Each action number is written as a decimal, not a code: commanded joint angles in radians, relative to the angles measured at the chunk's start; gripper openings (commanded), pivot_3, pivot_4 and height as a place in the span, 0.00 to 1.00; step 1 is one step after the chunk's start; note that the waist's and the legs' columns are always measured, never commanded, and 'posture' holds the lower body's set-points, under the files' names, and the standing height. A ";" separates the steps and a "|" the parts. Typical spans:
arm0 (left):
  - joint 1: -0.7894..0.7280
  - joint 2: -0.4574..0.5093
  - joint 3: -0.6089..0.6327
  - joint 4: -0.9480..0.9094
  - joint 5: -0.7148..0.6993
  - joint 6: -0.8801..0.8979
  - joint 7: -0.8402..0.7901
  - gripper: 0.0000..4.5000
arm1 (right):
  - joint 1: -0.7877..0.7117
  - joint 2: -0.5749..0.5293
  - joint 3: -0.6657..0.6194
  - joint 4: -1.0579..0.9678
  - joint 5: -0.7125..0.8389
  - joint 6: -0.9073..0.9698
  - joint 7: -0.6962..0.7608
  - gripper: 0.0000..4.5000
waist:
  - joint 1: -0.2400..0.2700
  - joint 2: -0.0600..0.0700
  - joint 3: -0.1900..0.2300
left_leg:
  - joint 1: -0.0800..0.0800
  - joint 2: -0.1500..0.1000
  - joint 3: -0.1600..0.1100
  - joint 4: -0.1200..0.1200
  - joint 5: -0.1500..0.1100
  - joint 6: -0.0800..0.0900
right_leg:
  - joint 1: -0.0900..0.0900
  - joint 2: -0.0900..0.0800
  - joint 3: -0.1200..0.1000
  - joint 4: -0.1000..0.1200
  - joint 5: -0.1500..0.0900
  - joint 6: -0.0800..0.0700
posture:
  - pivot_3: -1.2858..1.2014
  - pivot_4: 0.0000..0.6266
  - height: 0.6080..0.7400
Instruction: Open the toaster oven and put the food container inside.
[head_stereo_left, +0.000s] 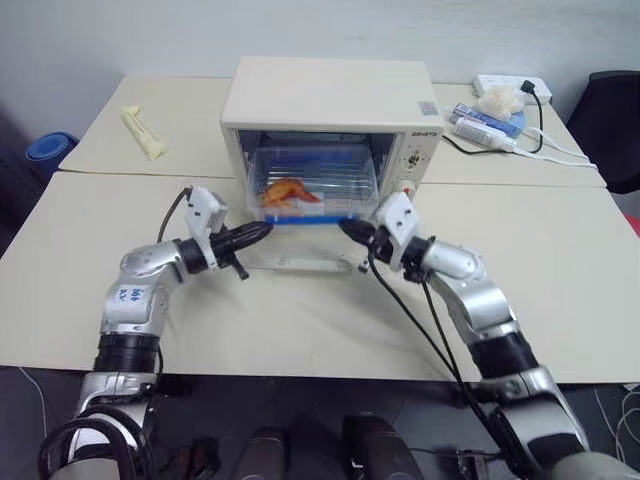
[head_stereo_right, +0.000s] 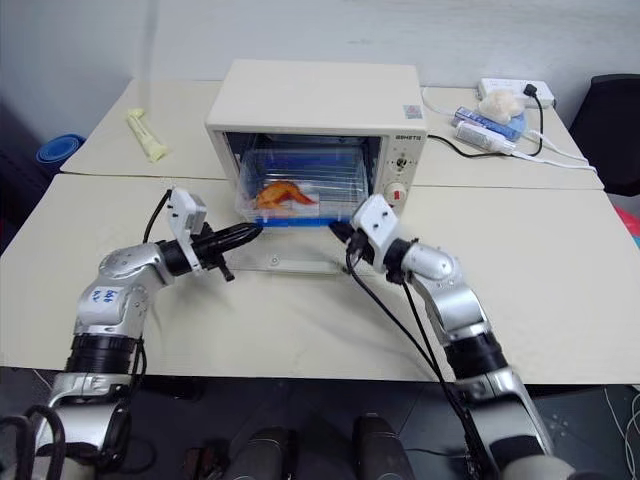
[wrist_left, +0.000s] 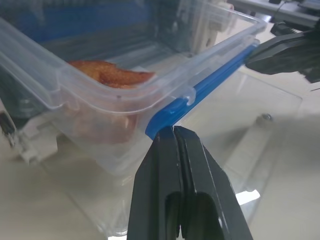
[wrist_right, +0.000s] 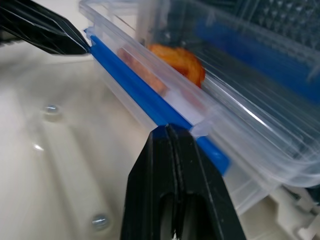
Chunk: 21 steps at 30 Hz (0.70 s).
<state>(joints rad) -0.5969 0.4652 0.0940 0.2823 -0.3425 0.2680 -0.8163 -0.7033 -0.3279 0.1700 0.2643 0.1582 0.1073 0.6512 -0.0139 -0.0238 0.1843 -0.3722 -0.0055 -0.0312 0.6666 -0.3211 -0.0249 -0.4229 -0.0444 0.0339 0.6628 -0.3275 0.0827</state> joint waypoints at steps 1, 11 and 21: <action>-0.061 -0.022 0.021 0.080 0.032 -0.076 0.062 0.01 | -0.075 0.029 -0.044 0.101 -0.013 -0.081 -0.023 0.00 | -0.007 0.000 0.000 | -0.001 0.000 0.000 0.000 0.000 0.000 | -0.001 0.000 0.000 0.000 0.000 0.000 | 0.52 0.24 1.00; -0.226 -0.089 0.067 0.376 0.084 -0.238 0.234 0.01 | -0.208 0.103 -0.066 0.375 -0.033 -0.211 -0.036 0.00 | -0.023 0.000 0.000 | -0.004 0.000 0.002 0.000 0.001 -0.001 | -0.006 0.000 0.000 0.006 0.000 0.000 | 0.52 0.24 1.00; -0.042 -0.004 0.102 0.136 0.013 -0.153 0.128 0.01 | -0.057 0.031 -0.101 0.073 0.084 -0.014 0.113 0.00 | -0.035 0.000 0.000 | -0.004 0.000 0.002 -0.001 0.000 -0.002 | -0.007 -0.001 0.001 0.007 0.000 0.000 | 0.52 0.24 1.00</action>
<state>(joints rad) -0.6851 0.4206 0.1572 0.5285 -0.2893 0.0881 -0.6521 -0.7890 -0.2532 0.1021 0.4699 0.1936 0.0326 0.7201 -0.0488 -0.0239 0.1842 -0.3767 -0.0049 -0.0290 0.6649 -0.3210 -0.0266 -0.4299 -0.0451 0.0352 0.6697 -0.3273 0.0831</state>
